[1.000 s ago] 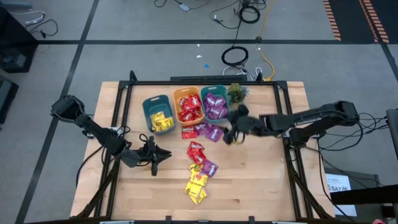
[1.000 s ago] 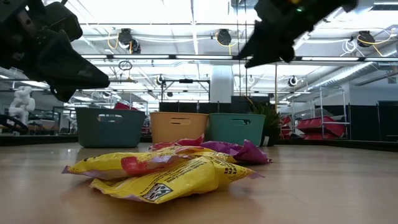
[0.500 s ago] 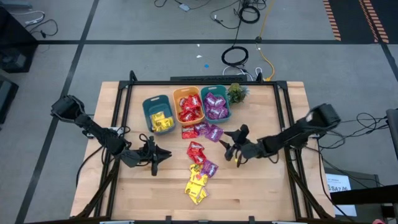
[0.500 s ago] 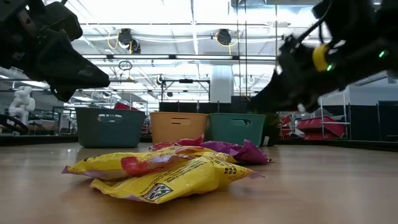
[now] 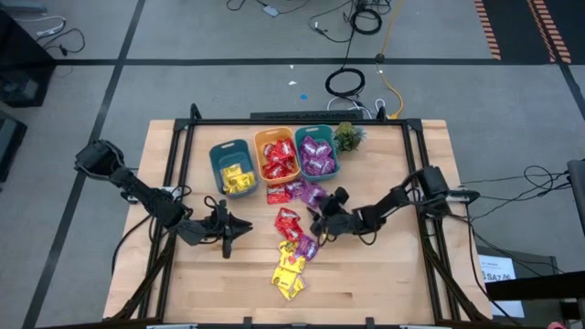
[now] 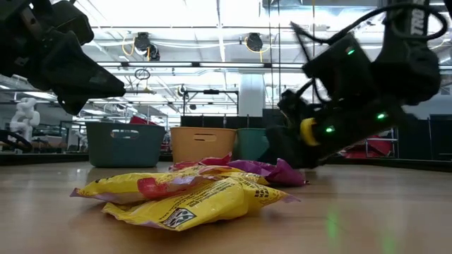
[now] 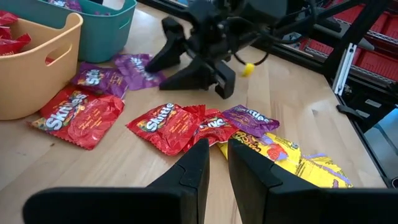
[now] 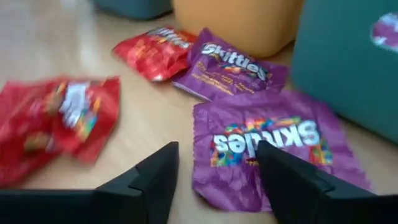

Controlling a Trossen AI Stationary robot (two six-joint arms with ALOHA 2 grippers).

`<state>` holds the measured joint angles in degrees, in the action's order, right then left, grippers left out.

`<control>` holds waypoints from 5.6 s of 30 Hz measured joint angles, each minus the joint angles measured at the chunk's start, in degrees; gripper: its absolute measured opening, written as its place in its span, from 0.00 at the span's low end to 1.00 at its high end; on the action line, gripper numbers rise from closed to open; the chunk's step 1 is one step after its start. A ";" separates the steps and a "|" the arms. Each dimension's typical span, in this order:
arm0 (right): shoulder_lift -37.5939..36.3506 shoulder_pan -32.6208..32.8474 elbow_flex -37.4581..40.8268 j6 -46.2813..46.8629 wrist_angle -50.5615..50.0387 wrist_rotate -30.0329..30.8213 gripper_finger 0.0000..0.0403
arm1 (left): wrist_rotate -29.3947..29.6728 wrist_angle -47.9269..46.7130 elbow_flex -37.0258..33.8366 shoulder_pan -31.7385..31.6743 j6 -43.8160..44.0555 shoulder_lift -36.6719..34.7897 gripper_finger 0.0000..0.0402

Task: Sort candy
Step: Put the purple candy into the green bin, then put the red candy into the yellow bin

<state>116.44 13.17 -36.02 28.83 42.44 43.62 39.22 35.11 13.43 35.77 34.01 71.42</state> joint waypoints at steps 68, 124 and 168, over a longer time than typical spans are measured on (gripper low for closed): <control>-33.32 -15.10 -0.10 -22.45 -5.87 -27.48 0.67 | -0.17 -0.09 0.00 0.00 -0.32 -0.02 0.17; -2.87 -3.65 -22.90 -19.06 -23.23 -32.23 0.04 | -2.14 0.39 0.00 0.00 0.16 -0.02 0.17; -2.06 -5.79 -23.07 -19.53 -25.79 -31.67 0.43 | -3.26 1.49 0.00 -0.02 0.20 0.00 0.17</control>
<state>114.39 7.38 -59.09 9.30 16.65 11.95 35.96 36.60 13.43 35.75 34.22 71.42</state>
